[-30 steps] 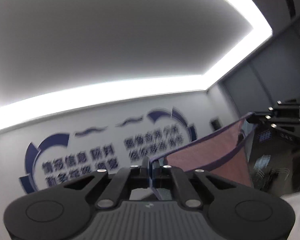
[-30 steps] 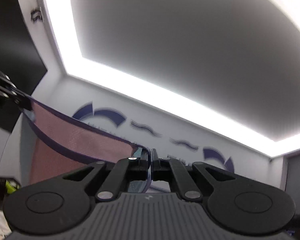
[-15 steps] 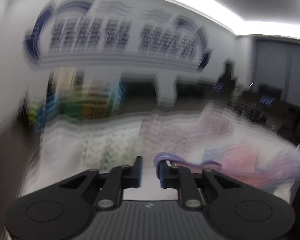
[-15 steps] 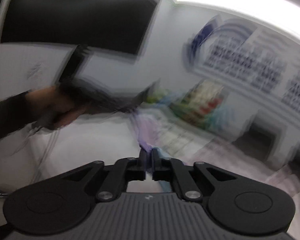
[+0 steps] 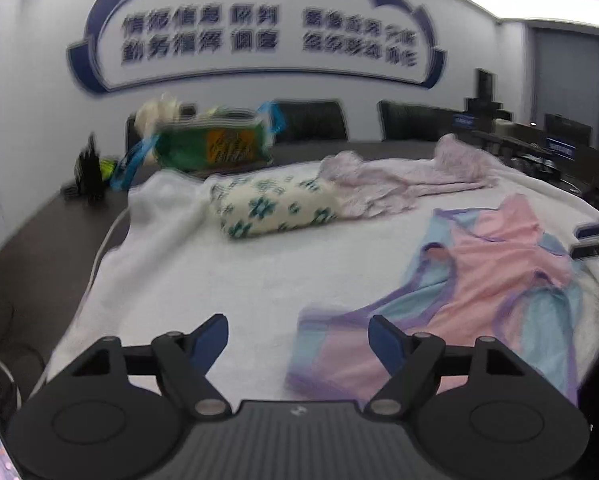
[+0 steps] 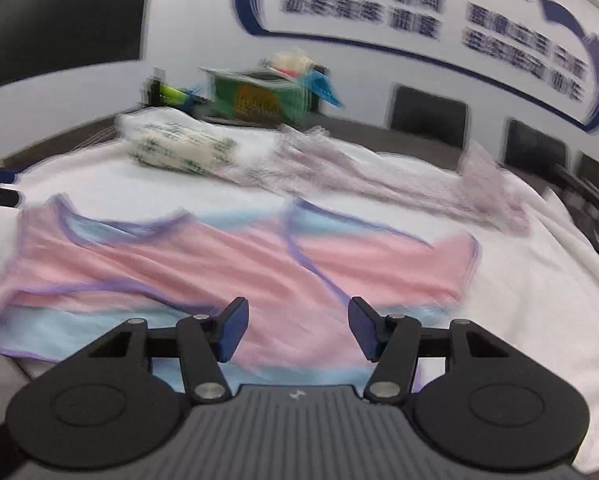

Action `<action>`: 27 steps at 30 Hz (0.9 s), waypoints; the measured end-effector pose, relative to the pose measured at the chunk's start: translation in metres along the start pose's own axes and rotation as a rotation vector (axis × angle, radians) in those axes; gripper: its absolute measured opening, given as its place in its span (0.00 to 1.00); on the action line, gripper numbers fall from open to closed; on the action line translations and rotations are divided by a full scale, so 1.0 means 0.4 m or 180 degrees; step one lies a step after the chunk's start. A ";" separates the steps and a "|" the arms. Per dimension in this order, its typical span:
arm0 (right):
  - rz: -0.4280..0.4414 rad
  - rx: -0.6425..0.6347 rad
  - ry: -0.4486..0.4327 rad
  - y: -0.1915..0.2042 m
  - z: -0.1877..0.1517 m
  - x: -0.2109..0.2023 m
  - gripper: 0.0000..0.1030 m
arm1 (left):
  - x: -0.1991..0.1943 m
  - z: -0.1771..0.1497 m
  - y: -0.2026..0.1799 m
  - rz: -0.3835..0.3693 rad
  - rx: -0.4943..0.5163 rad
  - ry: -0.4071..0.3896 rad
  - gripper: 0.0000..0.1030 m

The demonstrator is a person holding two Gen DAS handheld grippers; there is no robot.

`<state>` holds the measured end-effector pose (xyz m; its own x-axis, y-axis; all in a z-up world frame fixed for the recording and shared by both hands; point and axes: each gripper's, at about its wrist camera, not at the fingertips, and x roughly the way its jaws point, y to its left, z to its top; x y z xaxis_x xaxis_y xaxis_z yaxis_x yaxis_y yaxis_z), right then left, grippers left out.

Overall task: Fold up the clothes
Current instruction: 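Lower the garment flat onto the towel and open both grippers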

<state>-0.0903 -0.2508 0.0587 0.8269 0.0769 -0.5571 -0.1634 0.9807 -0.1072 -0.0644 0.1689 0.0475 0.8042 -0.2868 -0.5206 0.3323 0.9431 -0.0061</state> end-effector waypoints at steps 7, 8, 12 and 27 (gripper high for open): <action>-0.0156 0.0094 -0.0013 -0.054 -0.078 -0.001 0.56 | -0.022 0.066 0.048 0.0022 -0.0833 -0.0078 0.64; -0.0239 0.0163 -0.0017 -0.085 -0.074 0.016 0.55 | -0.021 0.083 0.014 -0.0141 -0.0779 -0.0140 0.66; -0.0577 0.0723 0.0133 -0.267 -0.028 0.138 0.50 | 0.082 0.134 -0.147 -0.0567 -0.0464 0.0080 0.66; 0.0142 0.1027 0.0514 -0.337 -0.089 0.158 0.36 | 0.196 0.032 -0.648 -0.1000 -0.0010 0.0277 0.53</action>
<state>-0.0352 -0.3845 0.0085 0.7229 0.1168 -0.6810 0.0021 0.9852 0.1712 -0.0812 -0.1001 0.0192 0.6174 -0.5486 -0.5638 0.5559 0.8114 -0.1807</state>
